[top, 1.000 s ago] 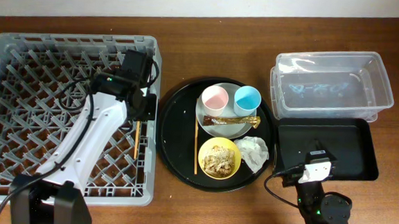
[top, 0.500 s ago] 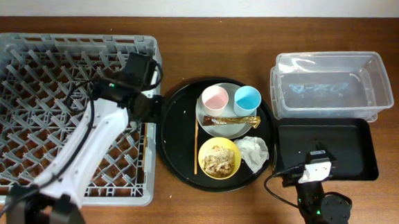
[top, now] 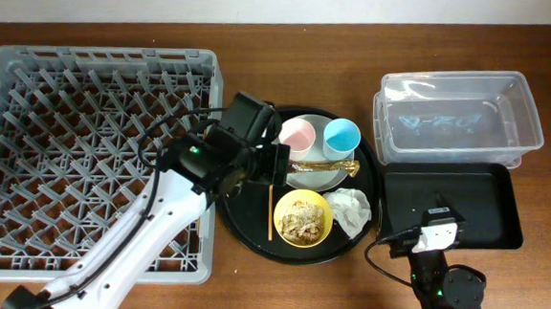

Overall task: Sort waste into correct bins and load items into the dishwasher rack
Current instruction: 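Reach the left gripper back to the second chopstick on the tray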

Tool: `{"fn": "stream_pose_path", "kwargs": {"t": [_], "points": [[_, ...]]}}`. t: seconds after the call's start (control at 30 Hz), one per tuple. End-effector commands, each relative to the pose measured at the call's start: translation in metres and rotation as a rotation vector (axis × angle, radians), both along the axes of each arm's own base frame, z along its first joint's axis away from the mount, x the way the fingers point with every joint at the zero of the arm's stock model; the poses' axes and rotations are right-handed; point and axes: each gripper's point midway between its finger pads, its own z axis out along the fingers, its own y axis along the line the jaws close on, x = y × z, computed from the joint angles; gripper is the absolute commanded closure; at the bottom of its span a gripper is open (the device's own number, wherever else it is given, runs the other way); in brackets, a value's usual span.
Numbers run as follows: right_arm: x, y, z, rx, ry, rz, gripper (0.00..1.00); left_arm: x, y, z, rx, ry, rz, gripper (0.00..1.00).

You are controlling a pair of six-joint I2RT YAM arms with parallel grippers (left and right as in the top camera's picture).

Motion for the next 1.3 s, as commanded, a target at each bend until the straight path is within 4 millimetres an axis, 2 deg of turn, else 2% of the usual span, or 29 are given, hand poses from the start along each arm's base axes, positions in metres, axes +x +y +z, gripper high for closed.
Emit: {"fn": "stream_pose_path", "kwargs": {"t": [0.0,0.03,0.1,0.13,0.2,0.27,0.33,0.4,0.43,0.5,0.63,0.73,0.83,0.9,1.03,1.17,1.2,1.27], "points": [[0.000,-0.001,-0.003,0.000,0.005,-0.007,0.01,0.000,0.002,-0.035,0.098,0.034,0.079,0.14],[0.000,-0.001,-0.003,0.000,0.005,-0.007,0.01,-0.002,-0.002,-0.048,0.116,0.064,0.071,0.19],[0.000,-0.001,-0.003,0.000,0.005,-0.007,0.01,-0.005,-0.007,-0.062,0.143,0.093,0.057,0.38],[0.000,-0.001,-0.003,0.000,0.005,-0.007,0.01,-0.006,-0.009,-0.075,0.166,0.120,0.049,0.51],[0.000,-0.001,-0.003,0.000,0.005,-0.007,0.01,-0.007,-0.010,-0.088,0.187,0.146,0.046,0.55],[0.000,-0.001,-0.003,0.000,0.005,-0.007,0.01,-0.007,-0.009,-0.094,0.198,0.159,0.046,0.55],[0.000,-0.001,-0.003,0.000,0.005,-0.007,0.01,-0.007,-0.010,-0.095,0.196,0.163,0.044,0.41],[0.000,-0.001,-0.003,0.000,0.005,-0.007,0.01,-0.010,-0.009,-0.098,0.201,0.173,0.041,0.40],[0.000,-0.001,-0.003,0.000,0.005,-0.007,0.01,-0.012,-0.008,-0.100,0.205,0.178,0.041,0.48],[0.000,-0.001,-0.003,0.000,0.005,-0.007,0.01,-0.014,-0.006,-0.103,0.211,0.185,0.040,0.80],[0.000,-0.001,-0.003,0.000,0.005,-0.007,0.01,-0.020,0.000,-0.105,0.247,0.204,0.041,0.80],[0.000,-0.001,-0.003,0.000,0.005,-0.007,0.01,-0.017,-0.001,-0.107,0.221,0.201,0.102,0.86],[0.000,-0.001,-0.003,0.000,0.005,-0.007,0.01,-0.020,0.001,-0.120,0.196,0.211,0.165,0.85],[0.000,-0.001,-0.003,0.000,0.005,-0.007,0.01,-0.021,-0.001,-0.135,0.166,0.204,0.164,0.59],[0.000,-0.001,-0.003,0.000,0.005,-0.007,0.01,-0.018,-0.011,-0.140,0.106,0.192,0.147,0.59],[0.000,-0.001,-0.003,0.000,0.005,-0.007,0.01,-0.012,-0.013,-0.143,0.104,0.171,0.154,0.61],[0.000,-0.001,-0.003,0.000,0.005,-0.007,0.01,-0.010,-0.014,-0.147,0.103,0.171,0.155,0.64],[0.000,-0.001,-0.003,0.000,0.005,-0.007,0.01,-0.007,-0.017,-0.156,0.106,0.175,0.155,0.65]]}}
